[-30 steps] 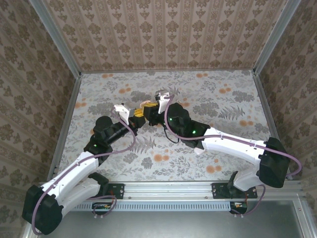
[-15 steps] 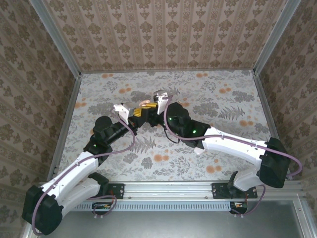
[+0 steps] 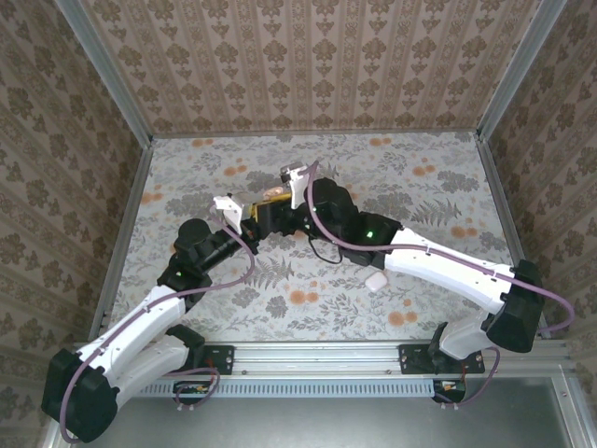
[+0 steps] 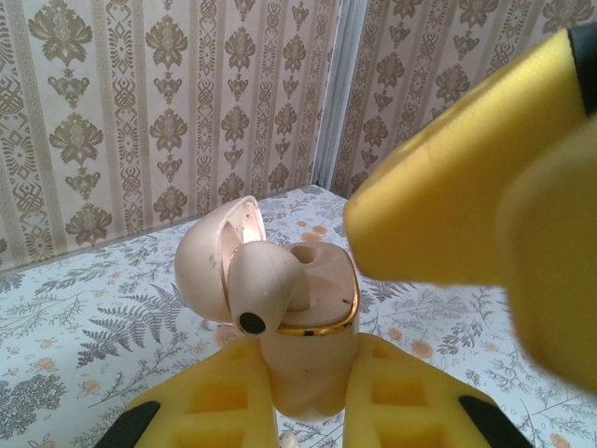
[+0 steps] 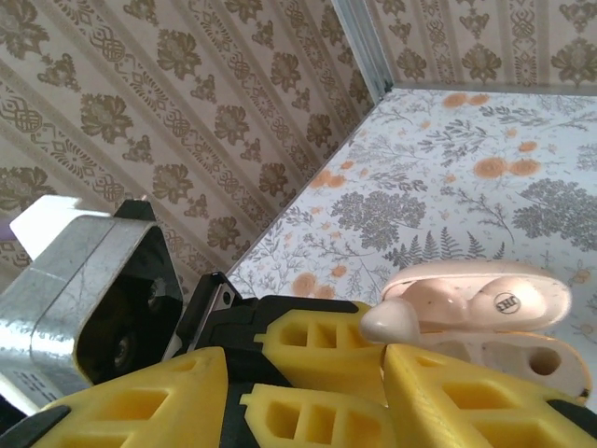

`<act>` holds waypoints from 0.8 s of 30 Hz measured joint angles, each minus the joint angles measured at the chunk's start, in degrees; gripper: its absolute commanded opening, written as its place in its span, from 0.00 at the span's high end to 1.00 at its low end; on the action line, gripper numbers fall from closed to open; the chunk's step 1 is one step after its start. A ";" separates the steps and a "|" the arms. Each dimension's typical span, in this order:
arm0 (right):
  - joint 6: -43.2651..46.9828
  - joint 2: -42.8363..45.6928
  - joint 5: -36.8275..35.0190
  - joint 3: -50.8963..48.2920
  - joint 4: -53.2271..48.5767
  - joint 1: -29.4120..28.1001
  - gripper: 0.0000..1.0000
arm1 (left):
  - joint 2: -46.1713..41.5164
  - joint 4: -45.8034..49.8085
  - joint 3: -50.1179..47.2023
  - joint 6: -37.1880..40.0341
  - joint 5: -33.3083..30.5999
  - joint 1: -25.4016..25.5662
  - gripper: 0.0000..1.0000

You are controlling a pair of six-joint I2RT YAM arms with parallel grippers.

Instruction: Insert wireless bluetooth earbuds into charging case

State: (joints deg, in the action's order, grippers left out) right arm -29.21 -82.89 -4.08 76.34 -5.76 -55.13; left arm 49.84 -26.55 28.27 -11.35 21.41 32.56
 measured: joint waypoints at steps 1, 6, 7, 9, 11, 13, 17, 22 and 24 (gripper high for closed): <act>-0.44 0.00 0.07 0.72 -0.98 0.31 0.50 | -0.02 0.00 0.00 0.02 0.04 0.00 1.00; -1.22 0.02 0.28 2.75 -3.76 1.57 0.51 | -0.46 0.15 0.00 0.02 0.63 0.00 1.00; -1.25 0.02 0.28 2.82 -4.02 1.77 0.51 | -0.55 0.20 0.00 0.02 0.70 0.00 1.00; -1.18 0.02 0.39 2.84 -5.03 2.14 0.52 | -0.61 0.39 0.00 0.04 0.87 0.00 1.00; -1.16 0.02 1.01 2.95 -6.25 2.56 0.53 | -0.63 0.52 0.00 0.28 1.09 0.00 1.00; -0.94 0.02 1.99 3.48 -7.87 3.19 0.54 | -0.66 1.01 0.02 0.96 1.31 0.00 1.00; -0.24 0.04 4.68 5.66 -11.58 4.39 0.55 | -0.66 2.75 0.44 2.60 2.05 0.00 1.00; 1.22 0.02 6.64 10.38 -17.92 5.03 0.54 | -0.66 4.96 1.27 5.07 4.09 -0.13 1.00; 1.44 -0.02 6.97 12.70 -21.14 5.05 0.54 | -0.66 5.53 1.42 5.99 4.74 -0.35 1.00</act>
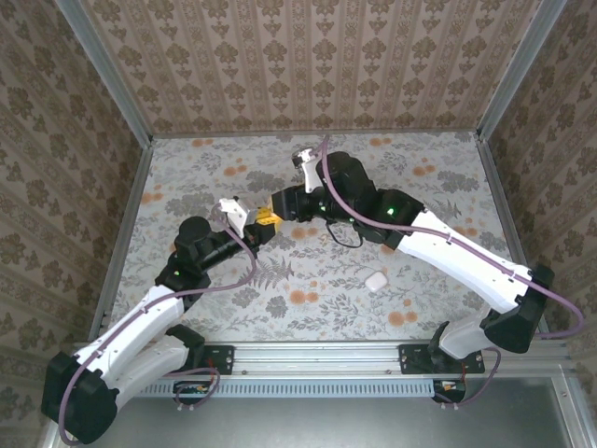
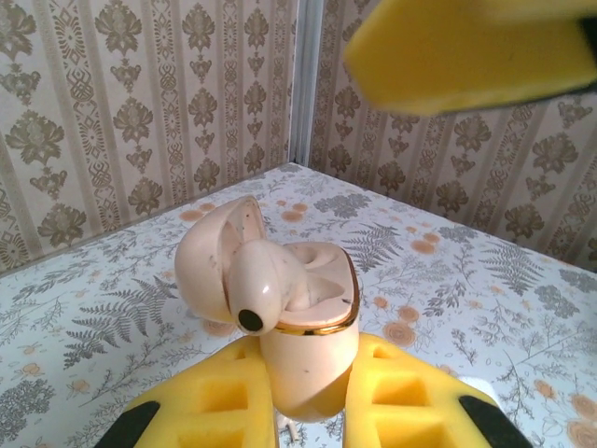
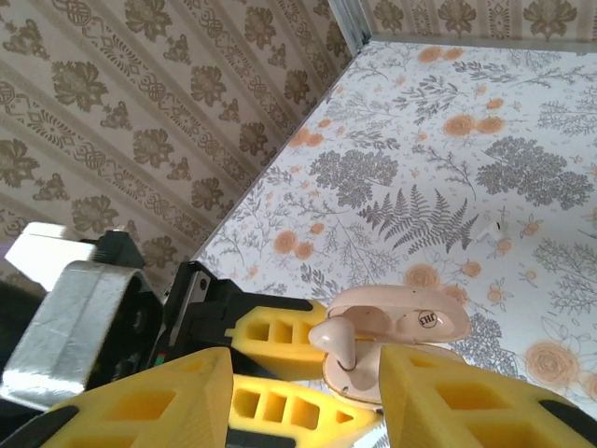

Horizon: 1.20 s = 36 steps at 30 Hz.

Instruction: Insert wireless bluetooth earbuds into charging case

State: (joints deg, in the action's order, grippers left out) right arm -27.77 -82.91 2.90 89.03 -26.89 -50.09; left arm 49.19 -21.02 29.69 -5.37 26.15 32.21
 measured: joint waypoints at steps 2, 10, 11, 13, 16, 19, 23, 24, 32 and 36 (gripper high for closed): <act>-0.04 -0.22 0.17 2.14 -2.78 0.00 0.54 | 0.02 0.55 0.07 1.03 0.59 -0.09 1.00; -2.21 -3.04 0.87 5.66 -10.27 -0.07 0.58 | 1.11 1.95 0.46 5.22 3.23 -0.39 1.00; -2.36 -3.61 1.01 5.84 -11.04 -0.11 0.58 | 1.42 2.05 0.68 5.49 3.45 -0.42 1.00; -2.60 -5.07 1.22 6.38 -12.66 -0.17 0.59 | 1.99 2.27 1.11 6.08 3.98 -0.44 1.00; -2.64 -7.21 1.68 7.52 -14.60 -0.35 0.59 | 2.29 2.36 1.49 6.67 4.76 -0.42 1.00; -2.64 -8.52 1.66 8.39 -16.02 -0.44 0.58 | 2.32 2.47 1.51 6.82 5.25 -0.44 1.00; -2.62 -9.38 1.05 10.56 -17.81 -0.44 0.56 | 2.27 2.64 1.51 7.19 5.62 -0.42 1.00; -2.60 -9.62 0.59 11.30 -18.29 -0.44 0.56 | 2.27 2.67 1.51 7.28 5.64 -0.42 1.00; -2.38 -12.90 -1.40 16.15 -21.24 -0.79 0.57 | 2.19 2.73 1.51 8.20 5.66 -0.44 1.00; -1.95 -14.84 -2.25 18.12 -22.86 -1.49 0.58 | 2.19 3.48 1.51 8.44 5.84 -0.42 1.00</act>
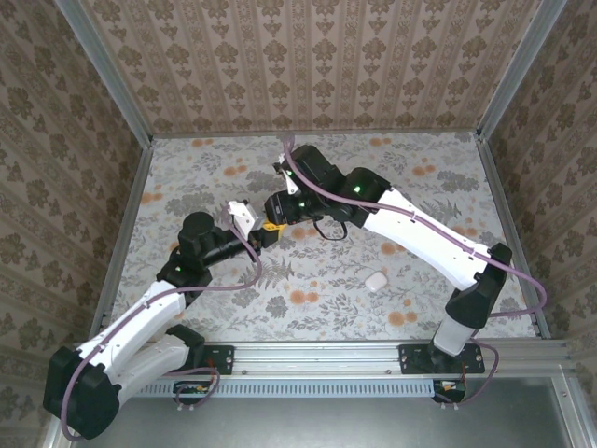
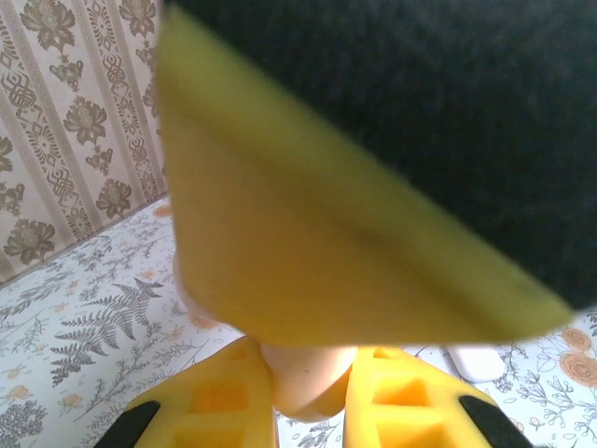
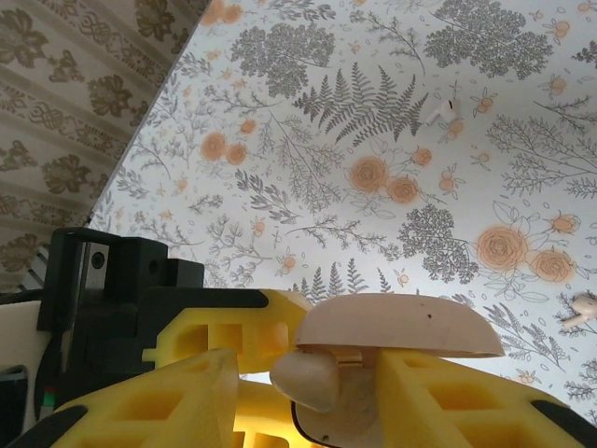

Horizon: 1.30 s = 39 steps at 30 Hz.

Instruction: Insert wireless bluetooth earbuds into charging case

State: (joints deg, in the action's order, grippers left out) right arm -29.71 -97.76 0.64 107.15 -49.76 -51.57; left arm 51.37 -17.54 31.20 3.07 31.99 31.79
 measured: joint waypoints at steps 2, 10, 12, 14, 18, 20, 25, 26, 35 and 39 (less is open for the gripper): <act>0.26 -0.70 -0.37 0.85 -0.72 -0.31 0.58 | 0.00 0.44 0.00 0.04 -0.02 0.00 1.00; 1.51 -1.64 -3.30 2.64 -3.41 -0.61 0.59 | 0.00 1.31 0.00 0.24 0.42 -0.02 1.00; 1.51 -2.01 -4.26 3.23 -4.31 -0.61 0.59 | 0.00 1.40 0.00 0.24 0.44 -0.02 1.00; 1.51 -2.49 -5.33 4.00 -5.18 -0.61 0.59 | 0.00 1.55 0.00 0.24 0.44 0.00 1.00; 1.51 -3.54 -6.91 5.66 -6.78 -0.94 0.59 | 0.00 1.84 0.00 0.24 0.46 0.00 1.00; 1.49 -3.61 -7.30 5.75 -7.10 -1.05 0.59 | 0.00 2.01 0.00 0.24 0.48 0.00 1.00; 1.51 -3.61 -7.41 5.75 -7.28 -1.20 0.60 | 0.00 2.21 0.00 0.44 0.66 0.00 1.00; 1.51 -3.61 -7.41 5.73 -7.26 -1.20 0.60 | 0.00 2.21 0.00 0.46 0.63 0.00 1.00; 1.46 -0.72 -7.34 1.62 -5.49 -1.20 0.59 | 0.00 2.69 0.00 0.85 0.98 0.00 1.00; 1.42 1.86 -7.34 -0.59 -5.70 -1.20 0.59 | -0.11 2.60 0.02 0.87 0.96 -0.04 1.00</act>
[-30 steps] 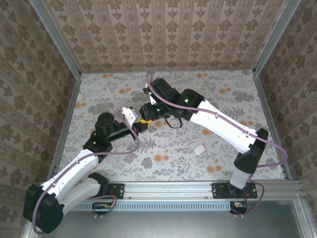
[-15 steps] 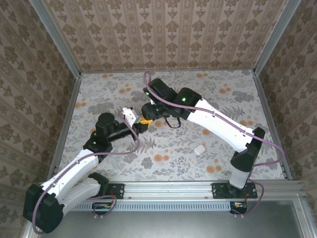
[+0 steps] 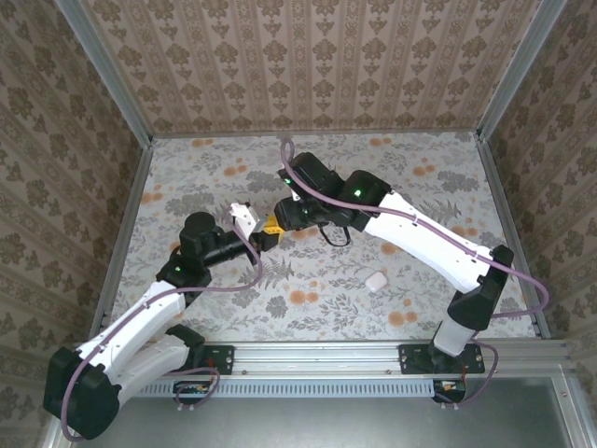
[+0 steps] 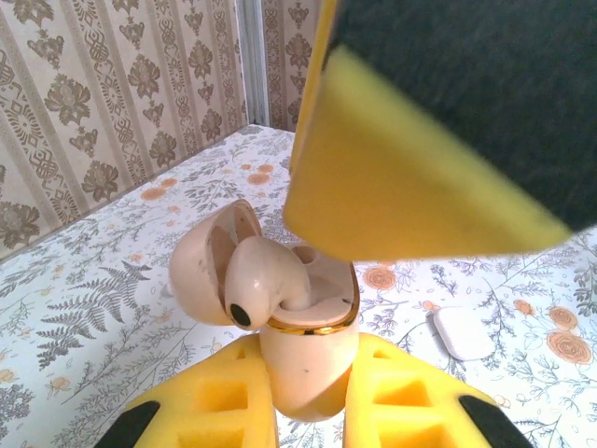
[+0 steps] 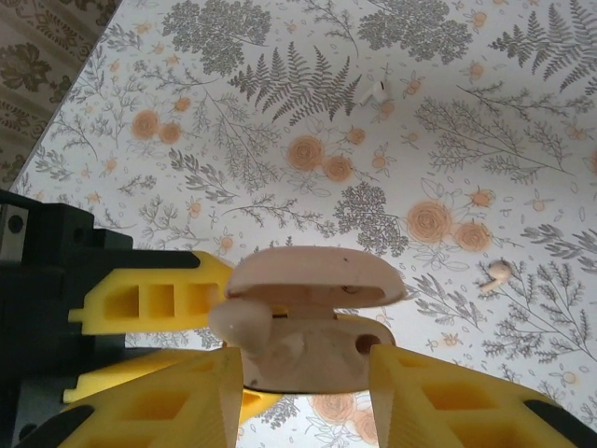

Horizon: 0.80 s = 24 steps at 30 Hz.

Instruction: Insert wireless bluetooth earbuds into charging case

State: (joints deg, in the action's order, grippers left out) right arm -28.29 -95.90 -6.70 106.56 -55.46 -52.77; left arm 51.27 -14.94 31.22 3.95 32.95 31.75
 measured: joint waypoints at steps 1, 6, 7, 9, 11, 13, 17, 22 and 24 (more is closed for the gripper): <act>-0.04 0.50 0.02 -0.15 0.00 0.00 0.59 | 0.00 0.00 0.00 0.00 0.00 0.00 1.00; -0.15 2.49 1.01 -0.17 0.35 0.00 0.61 | 0.00 0.00 0.00 0.00 0.02 0.00 1.00; -0.13 2.75 1.44 -0.17 0.81 0.00 0.62 | 0.00 0.00 0.00 0.00 0.07 0.00 1.00; 0.11 2.93 2.78 -0.09 1.81 0.00 0.65 | 0.02 0.00 0.04 0.00 0.09 0.00 1.00; 0.42 2.73 4.44 0.37 2.16 0.00 0.68 | 0.02 0.00 0.07 0.00 0.17 0.00 1.00; 1.03 1.70 6.58 2.19 2.16 0.02 0.71 | 0.02 0.00 0.07 -0.02 0.37 0.00 1.00; 2.01 -1.20 10.43 6.36 1.53 0.11 0.76 | 0.00 0.02 0.20 -0.07 1.05 0.00 1.00; 4.31 -4.83 12.79 11.78 -2.75 1.09 0.76 | 0.00 0.70 0.20 -0.07 1.22 -0.39 1.00; 5.05 -6.05 13.05 13.18 -3.72 1.46 0.76 | 0.00 0.72 0.20 -0.07 1.55 -0.33 1.00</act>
State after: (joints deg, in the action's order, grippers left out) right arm -23.24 -101.95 6.35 119.74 -59.18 -51.31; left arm 51.27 -14.22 31.42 3.88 34.50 31.42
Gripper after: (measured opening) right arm 0.240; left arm 0.150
